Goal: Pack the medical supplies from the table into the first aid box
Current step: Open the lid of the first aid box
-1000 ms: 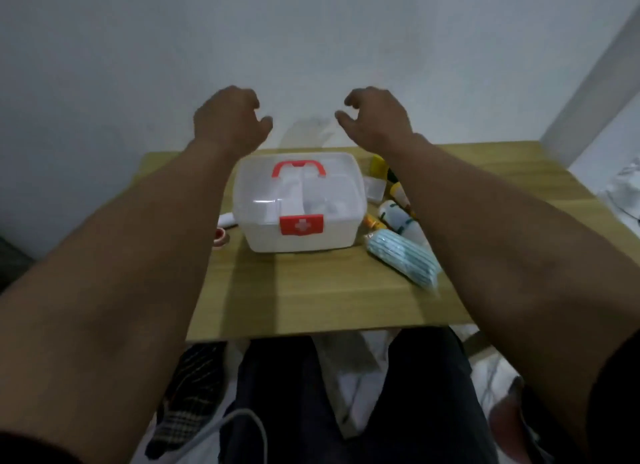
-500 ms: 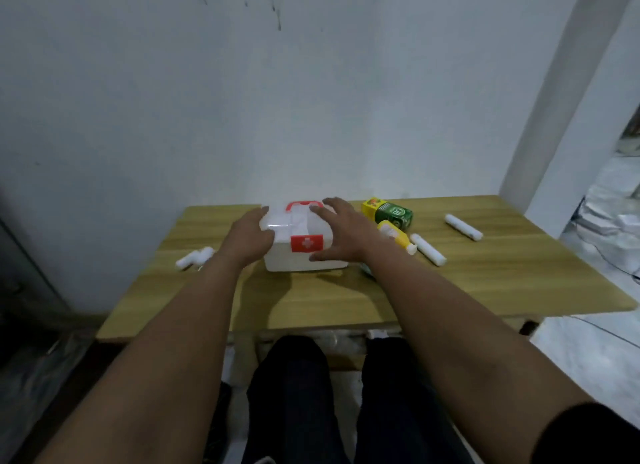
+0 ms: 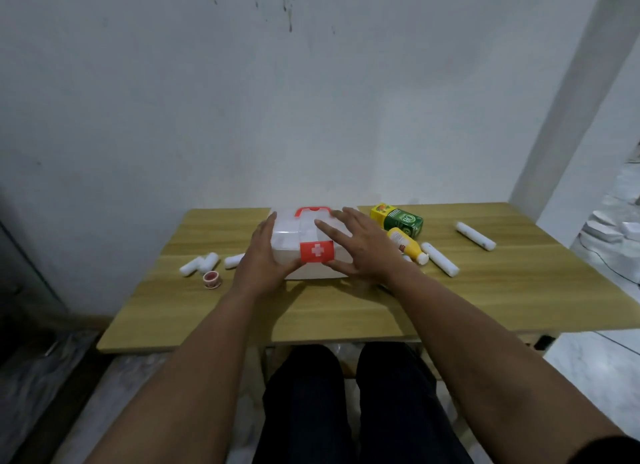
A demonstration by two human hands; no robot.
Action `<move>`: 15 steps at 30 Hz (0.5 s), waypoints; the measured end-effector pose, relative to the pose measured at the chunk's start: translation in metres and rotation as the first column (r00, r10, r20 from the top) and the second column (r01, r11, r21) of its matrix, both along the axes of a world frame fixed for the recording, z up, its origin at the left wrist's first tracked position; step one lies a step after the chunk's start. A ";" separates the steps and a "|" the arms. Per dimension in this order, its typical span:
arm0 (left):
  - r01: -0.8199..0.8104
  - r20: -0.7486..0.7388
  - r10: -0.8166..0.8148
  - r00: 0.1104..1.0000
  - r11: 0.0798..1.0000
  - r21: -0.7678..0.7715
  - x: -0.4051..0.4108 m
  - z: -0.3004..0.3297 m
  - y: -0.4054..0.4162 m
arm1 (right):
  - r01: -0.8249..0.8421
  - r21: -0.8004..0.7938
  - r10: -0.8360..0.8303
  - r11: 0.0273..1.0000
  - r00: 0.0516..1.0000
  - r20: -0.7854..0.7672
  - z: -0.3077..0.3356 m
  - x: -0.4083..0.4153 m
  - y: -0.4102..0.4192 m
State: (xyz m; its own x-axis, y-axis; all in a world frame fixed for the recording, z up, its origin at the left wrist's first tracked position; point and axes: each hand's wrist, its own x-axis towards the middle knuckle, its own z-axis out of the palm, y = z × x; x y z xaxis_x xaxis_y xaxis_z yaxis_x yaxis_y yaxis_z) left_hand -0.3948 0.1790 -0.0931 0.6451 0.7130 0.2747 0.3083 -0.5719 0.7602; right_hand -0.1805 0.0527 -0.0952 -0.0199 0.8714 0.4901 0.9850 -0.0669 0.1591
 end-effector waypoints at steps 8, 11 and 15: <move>-0.004 0.038 0.004 0.999 1.000 0.002 0.003 -0.005 0.000 | -0.020 0.101 0.025 0.995 0.999 -0.043 -0.004 0.001 -0.003; -0.024 0.044 0.025 0.999 0.999 -0.032 0.004 -0.002 -0.004 | -0.054 0.154 0.066 0.987 0.995 -0.075 0.002 -0.001 0.000; -0.064 -0.004 0.064 0.998 0.995 -0.079 0.008 -0.008 -0.001 | -0.038 0.160 0.072 0.986 0.975 -0.210 0.020 -0.004 0.005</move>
